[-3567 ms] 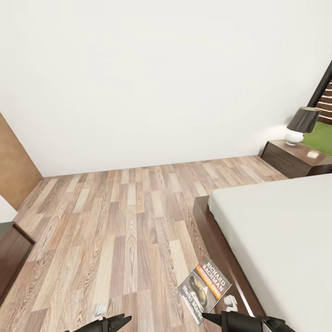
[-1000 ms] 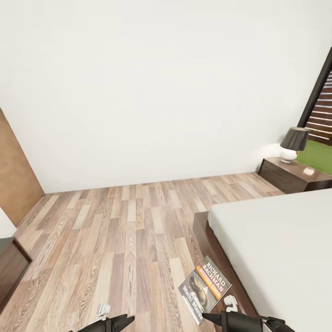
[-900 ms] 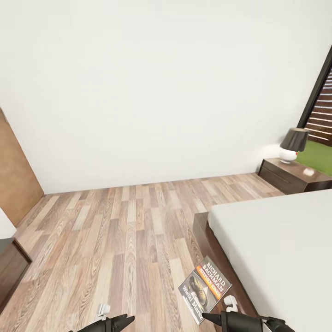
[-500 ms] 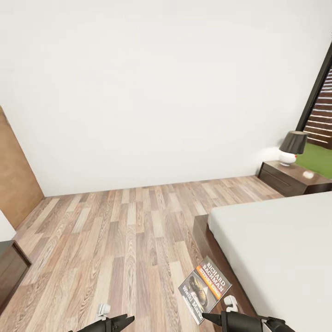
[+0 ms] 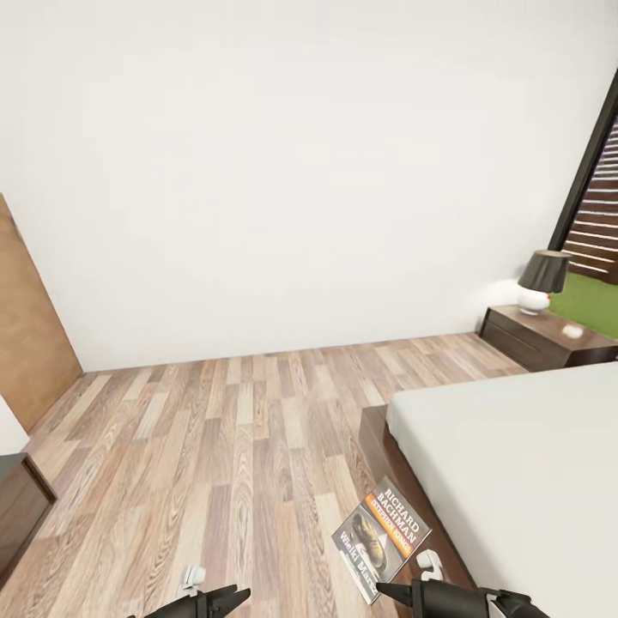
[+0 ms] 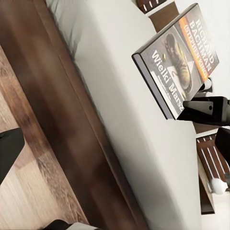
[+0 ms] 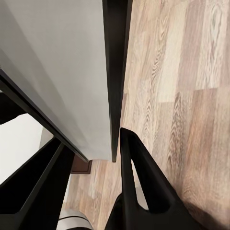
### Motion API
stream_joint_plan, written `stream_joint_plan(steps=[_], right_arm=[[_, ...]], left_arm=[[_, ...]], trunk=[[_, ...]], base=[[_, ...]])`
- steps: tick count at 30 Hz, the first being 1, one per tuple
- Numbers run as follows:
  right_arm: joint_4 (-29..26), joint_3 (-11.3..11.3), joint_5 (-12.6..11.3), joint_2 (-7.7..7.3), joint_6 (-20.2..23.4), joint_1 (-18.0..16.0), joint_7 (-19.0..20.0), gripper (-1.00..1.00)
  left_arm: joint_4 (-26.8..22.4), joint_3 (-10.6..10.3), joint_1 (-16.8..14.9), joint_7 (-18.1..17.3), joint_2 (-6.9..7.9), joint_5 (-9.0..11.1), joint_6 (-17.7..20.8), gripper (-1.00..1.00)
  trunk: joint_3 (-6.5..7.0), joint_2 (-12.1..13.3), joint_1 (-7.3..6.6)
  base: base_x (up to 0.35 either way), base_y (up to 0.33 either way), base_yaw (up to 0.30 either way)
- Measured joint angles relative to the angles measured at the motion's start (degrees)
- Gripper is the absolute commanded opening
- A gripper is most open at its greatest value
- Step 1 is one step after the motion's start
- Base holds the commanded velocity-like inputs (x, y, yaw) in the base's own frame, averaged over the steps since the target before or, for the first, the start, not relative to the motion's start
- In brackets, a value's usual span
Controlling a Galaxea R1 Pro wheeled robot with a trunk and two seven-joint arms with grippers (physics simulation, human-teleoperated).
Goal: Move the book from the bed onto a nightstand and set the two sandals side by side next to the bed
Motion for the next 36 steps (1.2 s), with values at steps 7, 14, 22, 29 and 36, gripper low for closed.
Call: stream_joint_plan(steps=[7, 14, 22, 29, 36], right_arm=[[0.0, 0.01, 0.0, 0.0, 0.0, 0.0, 0.0, -1.0], [0.0, 0.01, 0.01, 0.0, 0.0, 0.0, 0.0, -1.0], [0.0, -0.01, 0.0, 0.0, 0.0, 0.0, 0.0, -1.0], [0.0, -0.02, 0.0, 0.0, 0.0, 0.0, -0.04, -1.0], [0.0, 0.01, 0.01, 0.0, 0.0, 0.0, -0.09, -1.0]], left_arm=[[0.01, -0.01, 0.0, 0.0, 0.0, 0.0, 0.0, 1.0], [0.02, -0.01, 0.0, 0.0, 0.0, 0.0, 0.0, 1.0], [0.02, 0.0, 0.0, 0.0, 0.0, 0.0, 0.0, 1.0], [0.01, 0.01, 0.0, -0.04, 0.0, 0.0, 0.0, 1.0], [-0.04, 0.08, 0.0, -0.19, 0.06, 0.0, 0.01, 1.0]], trunk=[[0.14, 0.0, 0.0], [0.18, 0.0, 0.0], [0.79, 0.0, 0.0], [1.41, 0.0, 0.0], [1.57, 0.0, 0.0]], base=[[0.0, 0.0, 0.0], [0.0, 0.0, 0.0], [0.0, 0.0, 0.0], [0.0, 0.0, 0.0], [0.0, 0.0, 0.0]])
